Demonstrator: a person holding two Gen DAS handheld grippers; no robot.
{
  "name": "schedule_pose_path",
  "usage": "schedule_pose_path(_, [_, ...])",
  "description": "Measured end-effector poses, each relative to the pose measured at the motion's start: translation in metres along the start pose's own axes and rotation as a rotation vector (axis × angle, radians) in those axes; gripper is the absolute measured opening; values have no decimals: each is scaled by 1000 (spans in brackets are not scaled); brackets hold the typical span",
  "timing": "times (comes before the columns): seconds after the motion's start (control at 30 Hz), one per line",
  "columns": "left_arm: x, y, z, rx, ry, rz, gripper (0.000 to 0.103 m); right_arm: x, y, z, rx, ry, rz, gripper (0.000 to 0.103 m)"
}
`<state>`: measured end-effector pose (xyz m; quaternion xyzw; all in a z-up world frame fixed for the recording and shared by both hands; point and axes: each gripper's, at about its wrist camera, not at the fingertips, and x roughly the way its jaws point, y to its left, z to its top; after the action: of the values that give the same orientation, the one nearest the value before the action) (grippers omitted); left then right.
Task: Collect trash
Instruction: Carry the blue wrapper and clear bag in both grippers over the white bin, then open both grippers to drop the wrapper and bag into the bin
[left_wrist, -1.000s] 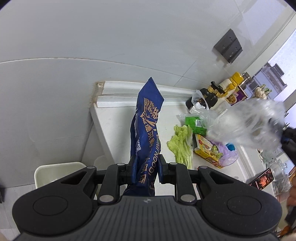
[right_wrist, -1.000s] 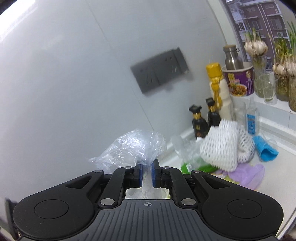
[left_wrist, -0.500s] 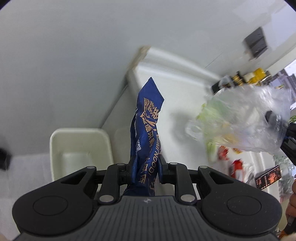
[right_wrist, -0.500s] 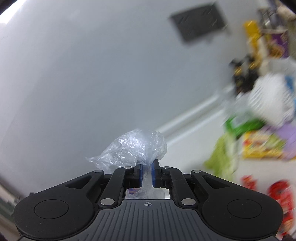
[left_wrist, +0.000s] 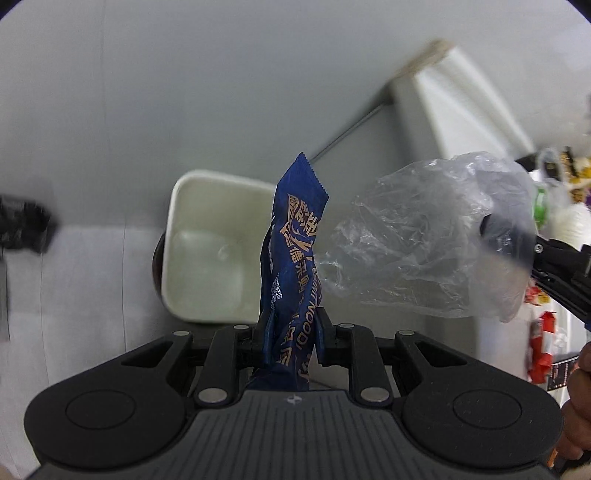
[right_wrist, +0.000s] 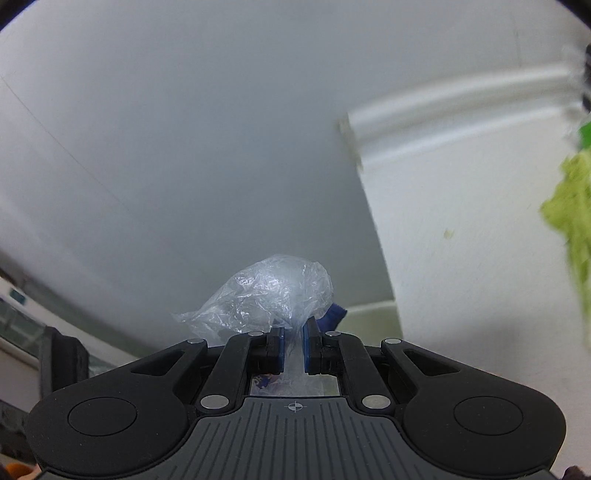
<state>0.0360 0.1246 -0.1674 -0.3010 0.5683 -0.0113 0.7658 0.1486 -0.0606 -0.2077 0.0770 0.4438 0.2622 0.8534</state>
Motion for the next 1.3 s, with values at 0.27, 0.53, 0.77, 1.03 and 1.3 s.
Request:
schedule_pose_path(0.27, [57,33,14,-80,105,44,20,86,-9,-10,-25,153,-80,8])
schedule_pose_path(0.53, [105,45,22,-56,163,92,20,147,-14,-18,-49,275,-104,9])
schedule_pose_path(0.77, [116,53,14,-63,186,123,21,169,-14,-18,-57,338,-141,16])
schedule_pose_path(1.03, [117,46,14,-27,182,163,40,157,-11,-19,-31,340,-131,41])
schedule_pose_path(1.3, [111,40,17,-4,174,181,57,143,-11,-15,-10,335,-77,58])
